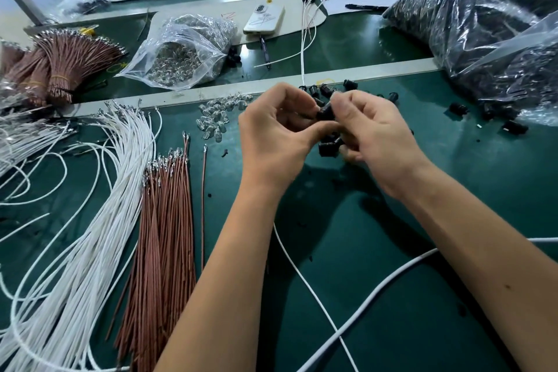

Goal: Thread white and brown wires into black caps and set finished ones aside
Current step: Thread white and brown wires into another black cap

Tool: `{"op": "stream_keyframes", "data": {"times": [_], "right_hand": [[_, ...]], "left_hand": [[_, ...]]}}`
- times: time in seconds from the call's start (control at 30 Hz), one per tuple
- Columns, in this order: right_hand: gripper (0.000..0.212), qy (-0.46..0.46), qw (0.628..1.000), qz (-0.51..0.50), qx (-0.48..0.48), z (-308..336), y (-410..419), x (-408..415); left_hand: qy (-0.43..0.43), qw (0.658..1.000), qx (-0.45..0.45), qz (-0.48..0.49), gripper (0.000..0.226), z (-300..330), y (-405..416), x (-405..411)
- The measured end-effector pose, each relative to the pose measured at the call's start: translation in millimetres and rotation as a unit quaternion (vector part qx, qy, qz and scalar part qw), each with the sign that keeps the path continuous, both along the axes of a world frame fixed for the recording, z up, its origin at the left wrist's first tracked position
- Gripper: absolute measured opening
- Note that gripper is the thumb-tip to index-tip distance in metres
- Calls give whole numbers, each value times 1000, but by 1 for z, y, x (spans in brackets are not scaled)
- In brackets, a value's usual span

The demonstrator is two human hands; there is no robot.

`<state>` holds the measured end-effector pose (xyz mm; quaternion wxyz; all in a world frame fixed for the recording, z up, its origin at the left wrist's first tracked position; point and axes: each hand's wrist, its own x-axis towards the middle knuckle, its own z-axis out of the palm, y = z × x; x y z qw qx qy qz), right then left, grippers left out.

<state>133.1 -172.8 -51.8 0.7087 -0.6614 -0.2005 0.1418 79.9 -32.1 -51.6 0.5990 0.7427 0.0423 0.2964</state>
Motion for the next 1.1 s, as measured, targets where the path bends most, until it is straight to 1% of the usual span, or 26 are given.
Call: {"op": "stream_keyframes", "data": {"times": [0.03,0.07,0.17,0.27,0.33,0.4,0.47,0.63,0.8,0.93,1.1], "right_hand": [[24,-23,1000,-4,-18,0,1,-2],[24,-27,999,-8,-20,1,1,-2],[27,25,999,-3,36,5,-3,-1],[28,43,997,-3,60,8,-5,1],[29,41,997,2,63,9,-7,1],[29,40,997,7,64,10,-7,1],[29,36,998,8,60,10,-7,1],[35,7,1000,24,12,8,-5,-1],[39,-6,999,38,-30,9,-7,-1],[33,30,999,37,1,9,-3,-5],[35,67,996,49,39,8,-2,-6]], "left_hand": [[6,1000,9,-5,35,1,-1,0],[15,1000,10,-16,37,3,-2,-1],[51,995,-25,-78,41,5,1,-4],[92,979,-111,-143,23,6,9,-8],[115,966,-145,-178,11,7,12,-10],[126,963,-142,-190,7,7,12,-11],[132,964,-134,-187,13,7,11,-10],[135,965,-138,-178,18,7,6,-10],[129,966,-122,-186,17,4,3,-8],[113,962,-130,-210,22,2,4,-6],[89,962,-112,-232,13,0,2,-5]]}}
